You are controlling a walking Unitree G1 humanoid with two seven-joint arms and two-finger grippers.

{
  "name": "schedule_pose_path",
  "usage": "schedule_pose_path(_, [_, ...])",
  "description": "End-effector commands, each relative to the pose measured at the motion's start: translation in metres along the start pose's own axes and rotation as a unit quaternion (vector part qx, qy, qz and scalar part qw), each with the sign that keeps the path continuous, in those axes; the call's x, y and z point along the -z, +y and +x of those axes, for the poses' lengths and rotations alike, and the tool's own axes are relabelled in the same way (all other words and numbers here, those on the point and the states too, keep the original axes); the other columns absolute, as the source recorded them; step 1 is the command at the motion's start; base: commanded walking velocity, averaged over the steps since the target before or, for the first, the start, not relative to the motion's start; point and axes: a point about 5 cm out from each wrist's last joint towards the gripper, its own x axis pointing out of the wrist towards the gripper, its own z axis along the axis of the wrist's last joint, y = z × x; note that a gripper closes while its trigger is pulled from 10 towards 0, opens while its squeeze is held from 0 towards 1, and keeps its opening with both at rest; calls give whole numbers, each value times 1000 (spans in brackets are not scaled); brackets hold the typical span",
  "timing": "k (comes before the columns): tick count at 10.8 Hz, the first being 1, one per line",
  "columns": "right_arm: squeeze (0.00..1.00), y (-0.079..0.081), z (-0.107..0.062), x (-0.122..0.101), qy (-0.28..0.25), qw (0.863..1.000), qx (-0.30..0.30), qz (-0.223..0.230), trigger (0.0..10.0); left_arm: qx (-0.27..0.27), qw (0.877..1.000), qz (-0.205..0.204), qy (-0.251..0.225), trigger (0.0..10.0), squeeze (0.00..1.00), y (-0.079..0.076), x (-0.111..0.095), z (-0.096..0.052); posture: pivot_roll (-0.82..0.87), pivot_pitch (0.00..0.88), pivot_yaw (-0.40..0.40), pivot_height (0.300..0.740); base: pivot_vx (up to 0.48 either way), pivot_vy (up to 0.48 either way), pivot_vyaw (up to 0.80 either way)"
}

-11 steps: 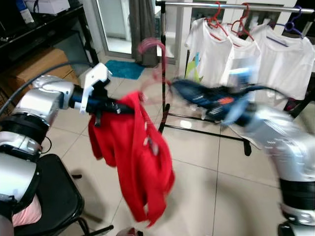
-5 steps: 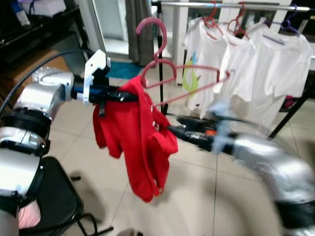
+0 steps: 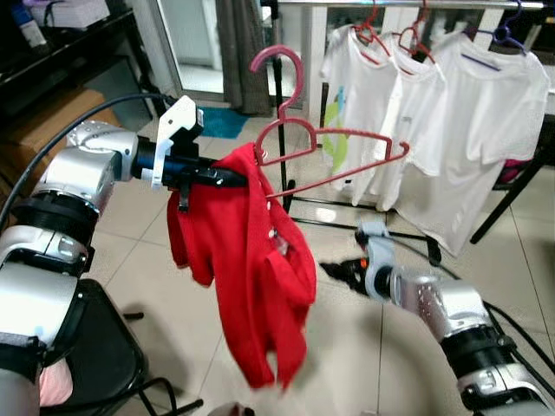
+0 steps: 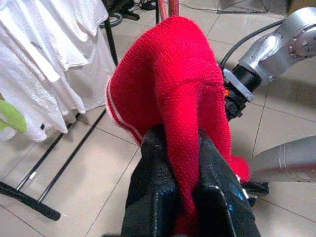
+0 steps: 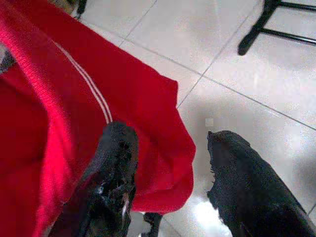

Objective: Hang hanger

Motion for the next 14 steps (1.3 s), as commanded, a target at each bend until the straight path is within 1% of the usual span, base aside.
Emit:
schedule_pose_path(1, [0,4,4,8,17,1000,-15,-8,10000,-6,1000,19,-16,0,0,2,-13,-5,-126,0,144,740,0,0,0])
schedule_pose_path(2, [0,4,7,24,52,998,-30,-20,10000,-9,999,21,-22,0,0,3,-16,-6,-124,0,144,740,0,0,0])
schedule_pose_path(3, [0,-1,8,44,87,995,-25,-29,8588,-15,999,24,-28,0,0,4,-19,-10,-121,0,142,740,0,0,0])
schedule_pose_path(4, [0,-6,7,52,93,995,-24,-19,3098,-21,999,25,-31,0,0,6,-20,-13,-120,0,140,740,0,0,0])
schedule_pose_path(5, [0,-11,5,57,98,995,-21,-20,0,-27,999,25,-33,0,0,6,-21,-15,-119,0,138,740,0,0,0])
schedule_pose_path(6, [0,-17,4,59,94,995,-12,-21,0,-29,999,24,-33,0,0,6,-20,-17,-118,0,135,740,0,0,0])
schedule_pose_path(7, [0,-22,4,54,59,998,-3,-9,0,-28,999,24,-32,0,0,5,-18,-18,-117,0,132,740,0,0,0])
schedule_pose_path(8, [0,-25,1,37,1,1000,-8,14,10000,-28,999,24,-30,0,0,5,-17,-19,-117,0,128,740,0,0,0])
schedule_pose_path(9, [471,-24,-8,18,-44,998,-42,35,10000,-27,999,23,-26,0,0,4,-14,-18,-118,2,128,740,0,0,0])
schedule_pose_path(10, [1000,-22,-11,11,-60,995,-59,48,10000,-27,999,22,-25,0,0,4,-13,-18,-119,4,130,740,0,0,0])
schedule_pose_path(12, [1000,-10,-11,0,-78,988,-111,71,10000,-20,999,21,-25,0,0,3,-11,-14,-121,7,133,740,0,0,0])
schedule_pose_path(13, [1000,6,-11,0,-71,983,-155,66,10000,-20,999,22,-27,0,0,3,-11,-12,-122,8,134,740,0,0,0])
schedule_pose_path(14, [1000,11,-11,1,-65,982,-165,67,10000,-20,999,22,-28,0,0,3,-12,-11,-121,7,135,740,0,0,0])
